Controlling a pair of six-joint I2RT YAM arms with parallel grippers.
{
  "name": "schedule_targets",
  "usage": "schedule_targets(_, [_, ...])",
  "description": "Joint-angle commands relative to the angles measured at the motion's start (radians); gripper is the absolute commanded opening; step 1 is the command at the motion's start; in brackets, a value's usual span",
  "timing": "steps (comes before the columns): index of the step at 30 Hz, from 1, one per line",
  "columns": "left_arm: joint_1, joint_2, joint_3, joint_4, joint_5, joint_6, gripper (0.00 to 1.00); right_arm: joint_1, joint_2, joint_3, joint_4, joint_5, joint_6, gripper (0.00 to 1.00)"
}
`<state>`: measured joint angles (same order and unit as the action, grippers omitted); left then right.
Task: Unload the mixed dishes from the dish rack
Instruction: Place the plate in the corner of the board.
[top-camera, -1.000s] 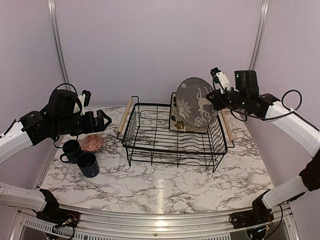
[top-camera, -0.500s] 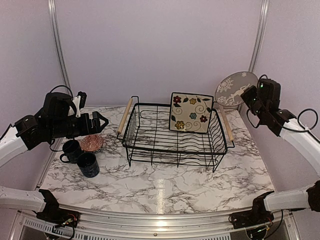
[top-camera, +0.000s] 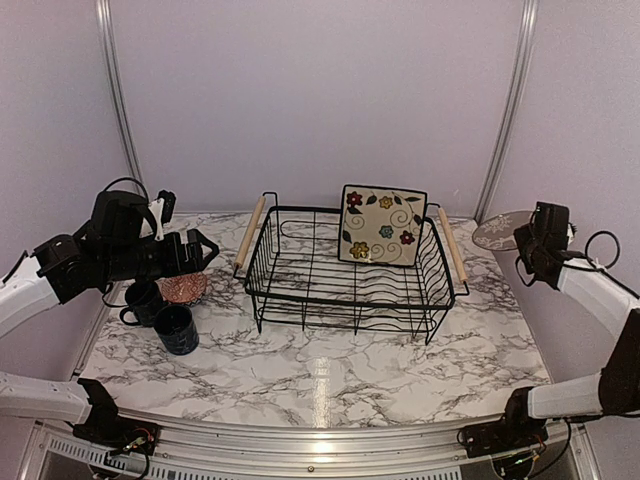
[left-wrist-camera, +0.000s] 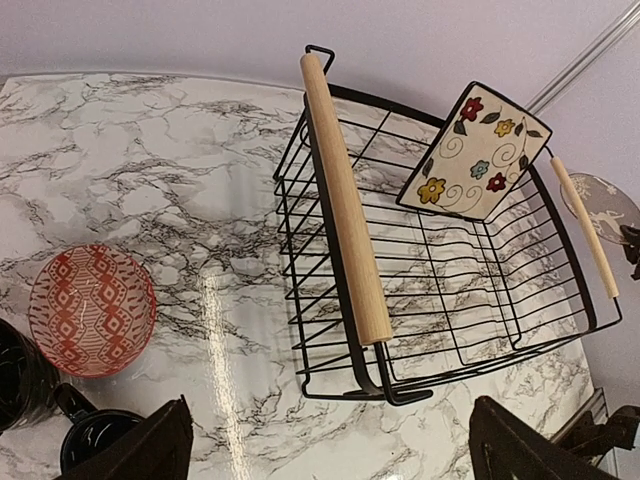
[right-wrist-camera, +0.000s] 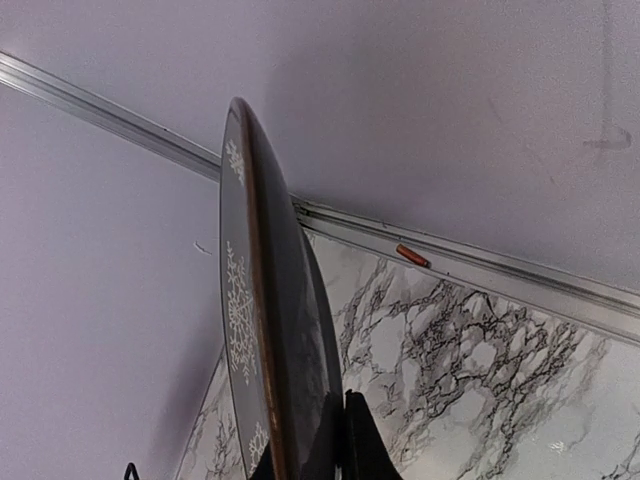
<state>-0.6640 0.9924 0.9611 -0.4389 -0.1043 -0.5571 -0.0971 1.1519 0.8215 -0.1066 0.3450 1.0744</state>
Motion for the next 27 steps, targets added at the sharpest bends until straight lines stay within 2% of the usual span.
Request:
schedule_targets(1, [0.001,0.009,-0.007,0.027,0.019,-0.008,0.99,-0.033,0.016,-0.03,0.234,-0.108,0.076,0.0])
schedule_targets(6, [0.001,0.008,-0.002,0.026,0.025,-0.013,0.99,-0.05,0.077,-0.134,0.392,-0.154,0.104,0.0])
schedule_targets(18, [0.001,-0.014,-0.02,0.017,0.023,-0.028,0.99,-0.063,0.246,-0.218,0.629,-0.273,0.122,0.0])
schedule_targets(27, [0.001,-0.011,-0.022,0.02,0.033,-0.033,0.99,-0.07,0.345,-0.249,0.729,-0.316,0.151,0.0])
